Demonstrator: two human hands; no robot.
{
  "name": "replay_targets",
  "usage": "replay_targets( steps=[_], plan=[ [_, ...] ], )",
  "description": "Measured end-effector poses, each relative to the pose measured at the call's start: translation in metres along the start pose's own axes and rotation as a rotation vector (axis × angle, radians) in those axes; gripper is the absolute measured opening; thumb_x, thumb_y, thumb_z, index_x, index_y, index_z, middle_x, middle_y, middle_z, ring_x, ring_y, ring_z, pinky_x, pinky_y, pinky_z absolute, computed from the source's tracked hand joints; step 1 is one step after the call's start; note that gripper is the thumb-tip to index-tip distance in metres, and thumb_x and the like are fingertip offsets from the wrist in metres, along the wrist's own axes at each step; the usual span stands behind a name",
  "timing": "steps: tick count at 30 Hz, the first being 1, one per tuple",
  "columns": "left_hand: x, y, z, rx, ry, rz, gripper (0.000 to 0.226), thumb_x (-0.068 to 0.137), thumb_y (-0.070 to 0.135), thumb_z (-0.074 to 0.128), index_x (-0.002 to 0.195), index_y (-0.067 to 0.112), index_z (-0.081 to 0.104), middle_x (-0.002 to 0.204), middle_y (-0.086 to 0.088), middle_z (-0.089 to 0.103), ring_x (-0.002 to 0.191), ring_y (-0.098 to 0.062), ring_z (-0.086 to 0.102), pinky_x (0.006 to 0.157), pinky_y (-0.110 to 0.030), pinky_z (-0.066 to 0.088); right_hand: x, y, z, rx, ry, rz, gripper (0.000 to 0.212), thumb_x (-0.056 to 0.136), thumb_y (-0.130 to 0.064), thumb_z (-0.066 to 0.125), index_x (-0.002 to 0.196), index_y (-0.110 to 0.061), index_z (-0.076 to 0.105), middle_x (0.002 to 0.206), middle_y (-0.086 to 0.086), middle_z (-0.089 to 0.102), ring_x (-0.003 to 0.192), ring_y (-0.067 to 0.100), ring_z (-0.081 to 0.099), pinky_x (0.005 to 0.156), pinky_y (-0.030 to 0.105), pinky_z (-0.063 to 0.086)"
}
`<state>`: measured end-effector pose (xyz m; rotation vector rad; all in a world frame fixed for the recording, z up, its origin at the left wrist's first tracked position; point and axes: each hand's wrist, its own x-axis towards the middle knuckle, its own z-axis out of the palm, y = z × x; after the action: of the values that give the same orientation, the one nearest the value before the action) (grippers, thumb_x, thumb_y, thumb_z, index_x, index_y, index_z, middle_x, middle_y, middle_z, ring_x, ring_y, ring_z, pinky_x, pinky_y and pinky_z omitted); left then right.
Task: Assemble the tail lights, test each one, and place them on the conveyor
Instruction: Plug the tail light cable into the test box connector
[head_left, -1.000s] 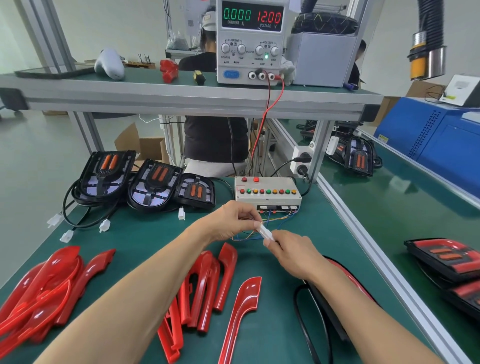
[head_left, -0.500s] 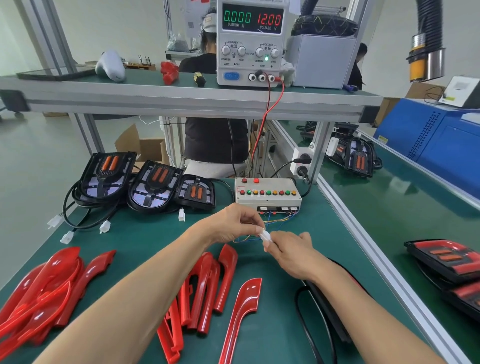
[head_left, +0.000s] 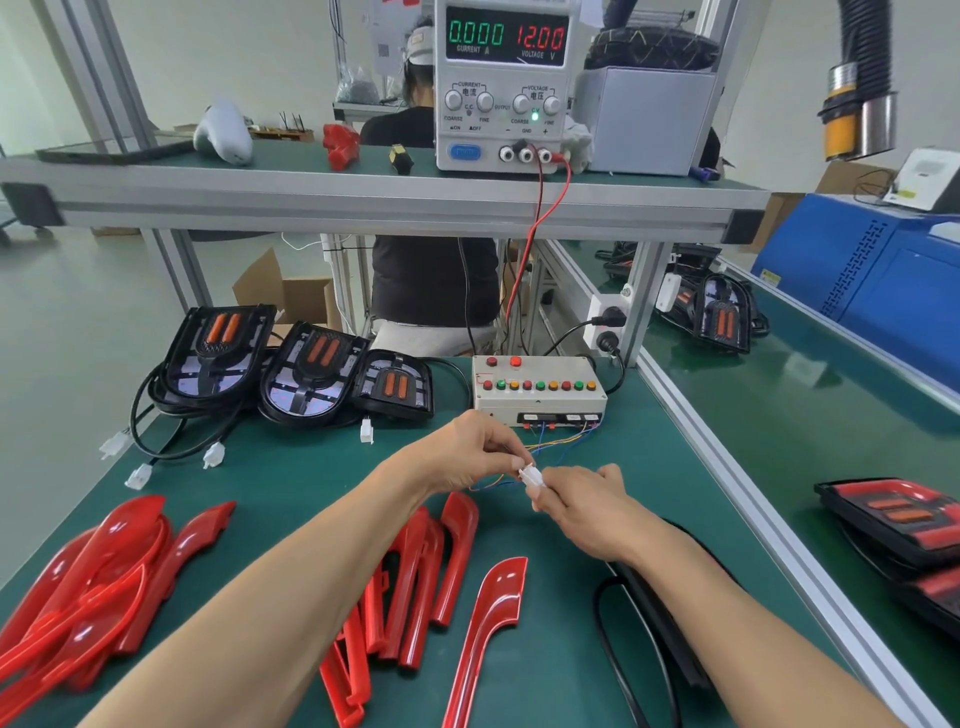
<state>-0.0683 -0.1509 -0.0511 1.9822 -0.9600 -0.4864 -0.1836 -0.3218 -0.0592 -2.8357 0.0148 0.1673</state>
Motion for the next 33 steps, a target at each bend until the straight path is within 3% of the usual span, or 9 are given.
replay_targets(
  steps=[5,9,13,19,22,26,29,31,33],
  plan=[
    [0.0,0.003,-0.004,0.04,-0.034,-0.028,0.013,0.092,0.012,0.071,0.095,0.02,0.082,0.086,0.0,0.078,0.076,-0.001,0.065,0.074,-0.025,0.051,0.001,-0.001,-0.001,-0.027,-0.004,-0.01,0.04,0.11,-0.042,0.023,0.091,-0.026,0.054,0.073,-0.008,0.051,0.077,0.011,0.043,0.097,0.039,0.027],
    [0.003,0.01,-0.005,0.018,-0.038,-0.049,0.018,0.094,0.031,0.069,0.093,0.019,0.082,0.08,-0.013,0.074,0.072,-0.016,0.051,0.069,-0.034,0.039,0.0,0.0,-0.005,-0.047,0.011,0.0,0.04,0.11,-0.042,0.022,0.08,-0.031,0.045,0.072,-0.007,0.051,0.075,0.011,0.044,0.096,0.039,0.026],
    [0.003,0.012,0.0,0.028,-0.036,-0.032,0.019,0.094,0.029,0.069,0.094,0.016,0.082,0.047,0.011,0.044,0.047,-0.006,0.03,0.046,-0.019,0.027,-0.001,0.001,-0.004,-0.048,0.003,0.015,0.04,0.11,-0.041,0.021,0.081,-0.03,0.047,0.071,-0.006,0.052,0.077,0.014,0.048,0.097,0.04,0.027],
    [0.001,0.011,0.004,0.03,-0.048,-0.063,0.016,0.094,0.027,0.067,0.093,0.022,0.083,0.047,0.011,0.04,0.046,-0.007,0.027,0.043,-0.017,0.025,-0.004,-0.001,-0.003,-0.093,-0.044,0.024,0.041,0.11,-0.042,0.021,0.088,-0.026,0.053,0.074,-0.006,0.052,0.083,0.019,0.051,0.097,0.04,0.027],
    [0.003,0.012,0.006,0.128,-0.064,-0.074,0.022,0.094,0.035,0.065,0.086,0.023,0.082,0.048,0.01,0.044,0.048,-0.008,0.032,0.045,-0.019,0.028,0.0,-0.003,-0.008,-0.229,-0.082,0.041,0.042,0.107,-0.044,0.024,0.08,-0.024,0.049,0.076,-0.005,0.054,0.081,0.02,0.05,0.093,0.041,0.029],
    [0.008,0.012,0.006,0.227,0.047,-0.079,0.035,0.096,0.042,0.059,0.083,0.014,0.075,0.06,0.01,0.055,0.055,-0.005,0.041,0.055,-0.023,0.037,-0.003,-0.005,-0.014,-0.352,-0.084,0.064,0.046,0.103,-0.052,0.032,0.078,-0.022,0.055,0.078,-0.004,0.053,0.083,0.022,0.05,0.088,0.041,0.028],
    [0.016,0.008,-0.005,0.221,0.334,-0.115,0.038,0.099,0.036,0.053,0.087,0.004,0.069,0.078,-0.009,0.069,0.066,-0.017,0.052,0.067,-0.033,0.047,-0.019,0.003,-0.023,-0.334,-0.02,0.074,0.048,0.102,-0.061,0.037,0.11,-0.025,0.067,0.104,-0.005,0.062,0.109,0.021,0.055,0.095,0.042,0.029],
    [0.021,0.003,-0.01,0.295,0.462,-0.144,0.028,0.1,0.024,0.051,0.1,0.008,0.073,0.103,-0.012,0.073,0.089,-0.026,0.064,0.082,-0.037,0.051,-0.044,0.018,-0.03,-0.12,0.168,0.068,0.043,0.102,-0.056,0.044,0.13,-0.031,0.064,0.127,-0.013,0.062,0.127,0.011,0.053,0.106,0.037,0.033],
    [0.025,-0.002,-0.013,0.37,0.447,-0.149,0.032,0.1,0.014,0.05,0.125,0.01,0.069,0.129,-0.01,0.064,0.119,-0.028,0.059,0.101,-0.036,0.045,-0.084,0.04,-0.04,0.294,0.466,0.135,0.029,0.101,-0.045,0.053,0.122,-0.035,0.07,0.122,-0.026,0.065,0.122,-0.006,0.056,0.102,0.021,0.038]
  ],
)
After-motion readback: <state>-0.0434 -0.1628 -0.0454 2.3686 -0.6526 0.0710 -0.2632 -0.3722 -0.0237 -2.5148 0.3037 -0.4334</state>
